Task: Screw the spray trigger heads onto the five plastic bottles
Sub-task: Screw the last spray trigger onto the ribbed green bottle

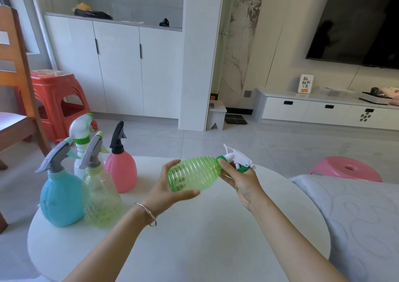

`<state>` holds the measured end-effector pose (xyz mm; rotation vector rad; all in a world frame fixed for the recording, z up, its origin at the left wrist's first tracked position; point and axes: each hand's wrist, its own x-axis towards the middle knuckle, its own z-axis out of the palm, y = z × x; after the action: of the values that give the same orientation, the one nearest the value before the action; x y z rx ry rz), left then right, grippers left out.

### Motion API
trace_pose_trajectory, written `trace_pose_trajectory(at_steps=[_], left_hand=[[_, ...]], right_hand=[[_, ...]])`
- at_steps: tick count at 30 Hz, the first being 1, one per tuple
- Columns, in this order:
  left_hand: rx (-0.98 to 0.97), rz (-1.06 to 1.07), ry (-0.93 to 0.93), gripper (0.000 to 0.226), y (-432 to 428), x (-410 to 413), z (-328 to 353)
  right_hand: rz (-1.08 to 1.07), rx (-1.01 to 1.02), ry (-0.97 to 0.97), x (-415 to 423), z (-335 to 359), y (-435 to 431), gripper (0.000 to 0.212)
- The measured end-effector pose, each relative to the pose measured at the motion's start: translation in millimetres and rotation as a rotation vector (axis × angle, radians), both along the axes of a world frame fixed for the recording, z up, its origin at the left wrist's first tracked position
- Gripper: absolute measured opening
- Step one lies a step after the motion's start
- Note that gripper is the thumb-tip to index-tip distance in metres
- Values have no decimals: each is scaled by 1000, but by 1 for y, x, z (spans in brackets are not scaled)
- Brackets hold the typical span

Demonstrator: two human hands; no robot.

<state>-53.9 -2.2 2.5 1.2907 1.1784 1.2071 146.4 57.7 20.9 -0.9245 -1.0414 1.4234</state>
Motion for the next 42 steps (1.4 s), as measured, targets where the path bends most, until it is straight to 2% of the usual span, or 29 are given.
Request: trace_pose_trajectory(at_steps=[2,4,6,9,11,13,14,16,18,20,23,25,28,30,33,35,38,42], left_hand=[[-115,-56,-11,96,1,-3,-1],[-355,-78,-78,83,0,-3,1],[-428,-35,-79,85,2,-4,-2],[-259,58,-150,71,7,-4,-2],[-129,26,-183,63,6,-6,-1],[-77,-27,-153,75,6,-9,0],[-93,-61,-181,78,6,-9,0],[-218,-98,-265,66,3,-8,8],[-320,-79,-207,61,2,-8,13],[-271,-27,-148,67,3,-9,11],[-192,-60,-318,57,2,-12,11],[-223,-130,-392,57,0,-15,11],[-300,-214,-324,60,-5,-11,10],[-278,-178,-299,63,-6,-6,10],[-132,-25,-295,67,-6,0,12],[-20,54,-262,56,-8,2,13],[90,108,-189,48,-11,4,16],[210,140,-100,55,-17,3,19]], right_hand=[[-23,-1,-3,0,-2,0,38],[-23,25,-55,-2,-4,0,38],[3,41,-90,-7,-5,-1,35],[-41,11,-47,-11,-6,1,26],[-58,-25,21,-9,-4,4,20],[-28,-39,56,-8,-2,5,19],[-11,-33,59,-10,-1,4,21],[-1,-18,48,-14,-1,1,23],[-4,-17,32,-17,-1,-2,26],[4,-18,39,-16,1,-3,27],[46,24,77,-14,10,-4,30],[54,60,60,-14,13,-4,31],[46,53,43,-15,13,-5,27],[56,43,81,-16,14,-5,23],[74,37,171,-18,19,-7,26],[56,46,191,-19,22,-7,29],[35,44,219,-23,24,-9,26],[51,48,225,-24,30,-15,26]])
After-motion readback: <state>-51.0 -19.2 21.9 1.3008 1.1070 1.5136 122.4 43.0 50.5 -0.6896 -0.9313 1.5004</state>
